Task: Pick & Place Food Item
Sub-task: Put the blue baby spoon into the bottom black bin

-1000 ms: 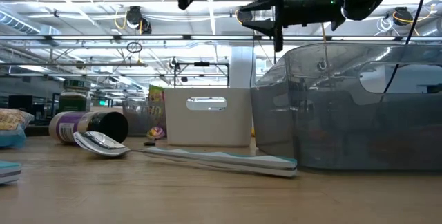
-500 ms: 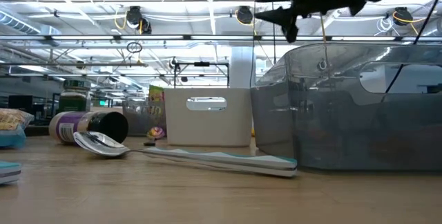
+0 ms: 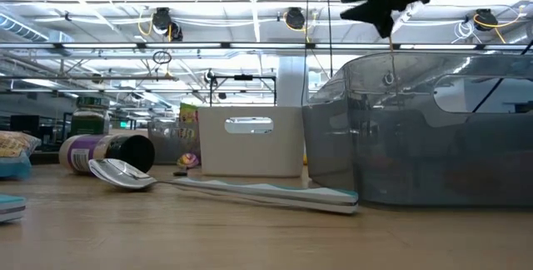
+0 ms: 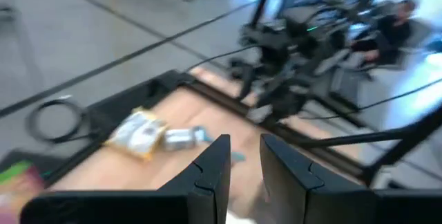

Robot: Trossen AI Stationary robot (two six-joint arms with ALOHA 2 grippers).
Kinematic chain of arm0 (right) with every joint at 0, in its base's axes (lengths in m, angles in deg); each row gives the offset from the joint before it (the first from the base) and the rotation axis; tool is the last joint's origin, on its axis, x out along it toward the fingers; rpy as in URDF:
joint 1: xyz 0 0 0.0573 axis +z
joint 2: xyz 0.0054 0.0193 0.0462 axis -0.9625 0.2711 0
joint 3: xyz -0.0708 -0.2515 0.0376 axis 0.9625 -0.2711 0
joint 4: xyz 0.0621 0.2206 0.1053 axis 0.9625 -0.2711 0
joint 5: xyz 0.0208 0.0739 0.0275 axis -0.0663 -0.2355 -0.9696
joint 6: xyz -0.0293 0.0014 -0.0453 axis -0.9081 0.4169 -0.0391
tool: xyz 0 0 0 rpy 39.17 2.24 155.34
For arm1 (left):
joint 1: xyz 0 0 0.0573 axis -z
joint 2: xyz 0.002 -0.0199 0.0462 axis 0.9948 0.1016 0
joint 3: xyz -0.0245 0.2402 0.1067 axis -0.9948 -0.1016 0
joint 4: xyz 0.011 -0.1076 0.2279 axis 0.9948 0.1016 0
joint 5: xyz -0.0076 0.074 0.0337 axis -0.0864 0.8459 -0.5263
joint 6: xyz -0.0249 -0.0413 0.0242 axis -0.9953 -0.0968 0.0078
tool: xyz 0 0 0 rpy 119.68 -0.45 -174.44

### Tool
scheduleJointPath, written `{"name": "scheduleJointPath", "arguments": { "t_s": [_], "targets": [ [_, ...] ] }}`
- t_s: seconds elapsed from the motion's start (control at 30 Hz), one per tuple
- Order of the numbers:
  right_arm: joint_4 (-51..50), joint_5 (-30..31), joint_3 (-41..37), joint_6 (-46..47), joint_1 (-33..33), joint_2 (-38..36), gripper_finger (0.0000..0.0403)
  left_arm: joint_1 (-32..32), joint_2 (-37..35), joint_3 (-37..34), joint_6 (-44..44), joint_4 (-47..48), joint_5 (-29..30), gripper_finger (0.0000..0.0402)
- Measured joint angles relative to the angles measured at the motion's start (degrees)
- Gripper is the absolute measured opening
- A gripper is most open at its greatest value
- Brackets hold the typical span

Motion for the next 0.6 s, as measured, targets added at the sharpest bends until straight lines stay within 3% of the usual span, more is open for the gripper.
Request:
{"name": "scheduleJointPath", "arguments": {
  "t_s": [0.17,0.33,0.43,0.6],
  "targets": [
    [-5.8,5.5,0.0,-1.1,0.0,-1.6,0.016,1.8,0.0,-3.6,-2.6,2.5,8.2,0.0086],
    [-7.5,6.8,0.0,-1.0,0.0,-1.6,0.016,1.3,0.0,-14.3,-5.7,-2.4,8.8,0.0086],
    [-7.4,6.9,0.0,-1.0,0.0,-1.5,0.016,0.0,0.1,-21.4,-7.3,-8.7,5.9,0.0086],
    [-7.1,12.5,0.0,0.0,0.0,-1.5,0.016,-3.4,0.1,-30.4,-6.9,-21.6,-4.8,0.0086]
  ]
}}
